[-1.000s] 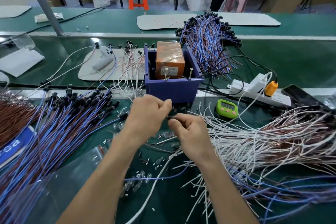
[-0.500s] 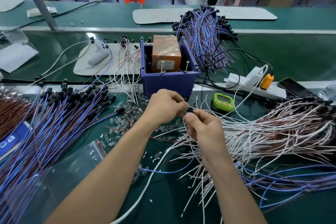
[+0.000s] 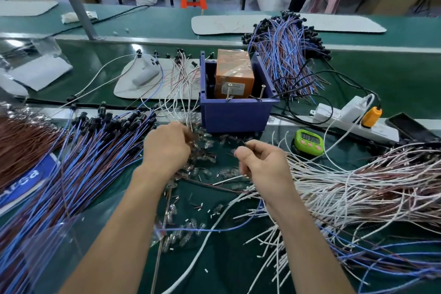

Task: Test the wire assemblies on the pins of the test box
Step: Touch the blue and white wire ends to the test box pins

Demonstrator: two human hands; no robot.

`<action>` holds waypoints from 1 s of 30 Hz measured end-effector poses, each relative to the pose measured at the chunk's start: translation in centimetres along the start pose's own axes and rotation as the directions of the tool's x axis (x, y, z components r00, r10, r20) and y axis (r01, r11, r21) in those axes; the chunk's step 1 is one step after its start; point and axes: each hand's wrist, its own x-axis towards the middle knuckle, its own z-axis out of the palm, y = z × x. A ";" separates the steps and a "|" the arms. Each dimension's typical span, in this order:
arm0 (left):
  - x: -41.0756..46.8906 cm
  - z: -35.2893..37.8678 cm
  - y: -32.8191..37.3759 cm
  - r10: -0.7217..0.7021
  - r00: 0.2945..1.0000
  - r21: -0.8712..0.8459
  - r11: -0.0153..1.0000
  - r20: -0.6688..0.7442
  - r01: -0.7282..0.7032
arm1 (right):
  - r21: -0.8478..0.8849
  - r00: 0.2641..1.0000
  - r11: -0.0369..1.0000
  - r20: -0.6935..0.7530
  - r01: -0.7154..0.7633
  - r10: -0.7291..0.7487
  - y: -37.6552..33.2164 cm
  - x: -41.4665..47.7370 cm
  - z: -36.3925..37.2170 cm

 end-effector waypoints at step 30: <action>-6.4 0.8 1.0 0.173 0.841 -0.631 0.589 -0.512 -0.505 | 0.433 0.953 0.901 0.269 0.011 -0.142 2.0 2.7 1.4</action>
